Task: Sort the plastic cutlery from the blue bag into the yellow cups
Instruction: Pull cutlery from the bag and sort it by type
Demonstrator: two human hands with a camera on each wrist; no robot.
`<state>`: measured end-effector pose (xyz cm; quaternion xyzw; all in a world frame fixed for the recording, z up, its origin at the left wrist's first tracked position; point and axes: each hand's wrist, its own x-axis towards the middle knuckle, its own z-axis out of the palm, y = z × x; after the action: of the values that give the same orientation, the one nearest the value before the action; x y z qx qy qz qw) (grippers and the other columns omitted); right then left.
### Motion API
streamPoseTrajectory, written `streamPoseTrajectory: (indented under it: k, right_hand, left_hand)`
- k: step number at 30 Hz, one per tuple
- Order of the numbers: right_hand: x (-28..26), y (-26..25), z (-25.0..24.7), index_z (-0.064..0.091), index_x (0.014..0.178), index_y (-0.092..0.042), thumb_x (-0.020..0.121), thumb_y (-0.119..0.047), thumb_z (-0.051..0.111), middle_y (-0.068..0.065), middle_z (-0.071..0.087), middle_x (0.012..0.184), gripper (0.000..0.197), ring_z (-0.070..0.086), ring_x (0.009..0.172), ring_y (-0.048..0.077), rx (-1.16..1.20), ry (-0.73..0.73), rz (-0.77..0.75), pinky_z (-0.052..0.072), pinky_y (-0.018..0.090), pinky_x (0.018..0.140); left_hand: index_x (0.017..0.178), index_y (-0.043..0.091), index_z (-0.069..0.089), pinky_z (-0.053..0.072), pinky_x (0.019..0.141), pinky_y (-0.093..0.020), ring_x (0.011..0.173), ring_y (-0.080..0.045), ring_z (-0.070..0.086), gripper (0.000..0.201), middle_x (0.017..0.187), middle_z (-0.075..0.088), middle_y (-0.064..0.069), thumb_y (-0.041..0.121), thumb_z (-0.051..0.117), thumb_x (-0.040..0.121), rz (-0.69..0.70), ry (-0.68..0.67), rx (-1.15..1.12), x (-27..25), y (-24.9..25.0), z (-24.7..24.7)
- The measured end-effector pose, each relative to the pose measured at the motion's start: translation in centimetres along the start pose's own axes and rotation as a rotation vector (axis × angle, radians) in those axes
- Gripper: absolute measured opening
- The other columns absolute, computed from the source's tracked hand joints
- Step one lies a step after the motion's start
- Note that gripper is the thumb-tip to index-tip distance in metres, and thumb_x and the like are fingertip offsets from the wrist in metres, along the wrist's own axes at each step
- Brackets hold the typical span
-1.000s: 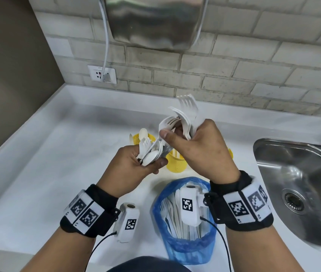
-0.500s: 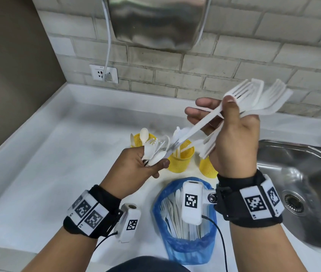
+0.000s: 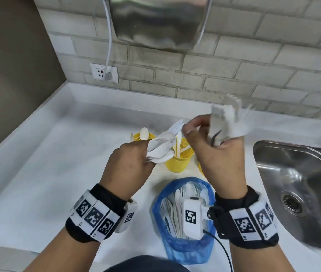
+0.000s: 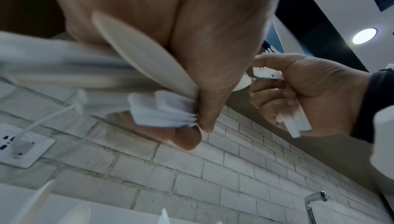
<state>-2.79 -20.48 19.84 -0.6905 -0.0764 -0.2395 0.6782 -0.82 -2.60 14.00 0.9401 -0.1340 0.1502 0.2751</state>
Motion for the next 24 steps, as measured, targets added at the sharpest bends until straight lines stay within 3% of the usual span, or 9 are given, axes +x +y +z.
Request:
streamPoseTrajectory:
  k: [3,9,12,14,17,19,21,22,24]
  right_hand:
    - [-1.1,0.5,0.2,0.066,0.078,-0.013,0.085,-0.01,0.082,-0.015,0.043,0.05,0.018,0.039,0.048,0.004,-0.206,-0.179,0.056,0.038,0.02,0.054]
    - [-1.5,0.7,0.8,0.055,0.075,-0.031,0.086,-0.013,0.074,-0.022,0.049,0.051,0.029,0.048,0.05,0.002,-0.535,-0.18,-0.077,0.032,0.008,0.056]
    - [-1.3,1.0,0.9,0.071,0.091,-0.017,0.087,-0.013,0.073,-0.029,0.049,0.057,0.006,0.052,0.06,-0.004,-0.605,-0.121,-0.159,0.033,0.0,0.061]
    - [-1.0,1.1,0.7,0.072,0.098,-0.012,0.088,-0.011,0.073,-0.029,0.052,0.064,0.01,0.054,0.061,-0.008,-0.567,-0.028,-0.183,0.034,-0.001,0.062]
    - [-0.4,0.9,0.0,0.065,0.101,-0.019,0.093,-0.014,0.07,-0.02,0.056,0.061,0.011,0.055,0.059,0.001,-0.43,0.057,-0.142,0.042,0.014,0.063]
    - [-0.1,0.7,-0.1,0.064,0.101,-0.011,0.095,-0.015,0.068,-0.017,0.058,0.065,0.008,0.055,0.062,0.006,-0.357,0.048,-0.064,0.045,0.021,0.067]
    - [-0.1,0.3,0.1,0.065,0.092,-0.011,0.093,-0.014,0.073,-0.017,0.06,0.066,0.008,0.057,0.063,0.004,-0.299,-0.016,0.0,0.047,0.023,0.068]
    - [-0.2,0.2,0.2,0.066,0.081,-0.02,0.092,-0.015,0.075,-0.018,0.06,0.061,0.015,0.057,0.059,0.003,-0.277,-0.049,0.05,0.046,0.022,0.065]
    - [-0.5,0.4,0.2,0.061,0.054,-0.028,0.093,-0.017,0.075,-0.018,0.05,0.046,0.043,0.048,0.044,0.002,-0.217,-0.083,0.181,0.039,0.018,0.053]
  left_hand:
    - [0.079,0.022,0.06,0.036,0.048,-0.027,0.052,-0.032,0.051,0.016,0.059,0.057,-0.001,0.015,0.075,0.08,-0.002,0.002,0.063,0.2,-0.2,0.0]
    - [0.086,0.018,0.067,0.034,0.049,-0.026,0.051,-0.035,0.049,0.011,0.059,0.056,-0.004,0.015,0.063,0.077,-0.002,0.034,0.115,0.1,-0.4,0.4]
    - [0.098,0.024,0.067,0.038,0.051,-0.029,0.057,-0.034,0.048,0.012,0.063,0.053,-0.002,0.027,0.067,0.087,-0.015,0.014,0.134,0.2,-0.6,0.8]
    - [0.106,0.027,0.068,0.046,0.054,-0.033,0.062,-0.034,0.055,0.018,0.068,0.059,-0.003,0.038,0.065,0.093,-0.024,-0.001,0.123,0.2,-0.9,0.9]
    - [0.105,0.024,0.069,0.047,0.054,-0.033,0.063,-0.035,0.056,0.017,0.069,0.062,-0.004,0.036,0.067,0.093,-0.019,0.013,0.074,0.1,-1.2,0.8]
    - [0.105,0.021,0.069,0.045,0.053,-0.032,0.062,-0.036,0.056,0.017,0.067,0.061,-0.004,0.032,0.069,0.092,0.006,0.026,0.043,0.1,-1.0,0.7]
    - [0.109,0.022,0.068,0.042,0.053,-0.031,0.062,-0.036,0.057,0.019,0.067,0.06,-0.002,0.029,0.069,0.092,0.022,0.019,0.037,0.1,-0.6,0.7]
    - [0.111,0.023,0.068,0.04,0.054,-0.031,0.063,-0.036,0.057,0.02,0.068,0.06,-0.001,0.028,0.068,0.091,0.03,0.011,0.039,0.1,-0.4,0.7]
    - [0.112,0.025,0.067,0.042,0.055,-0.031,0.066,-0.035,0.058,0.022,0.073,0.064,-0.001,0.027,0.066,0.091,0.049,0.006,0.032,0.1,-0.2,0.8]
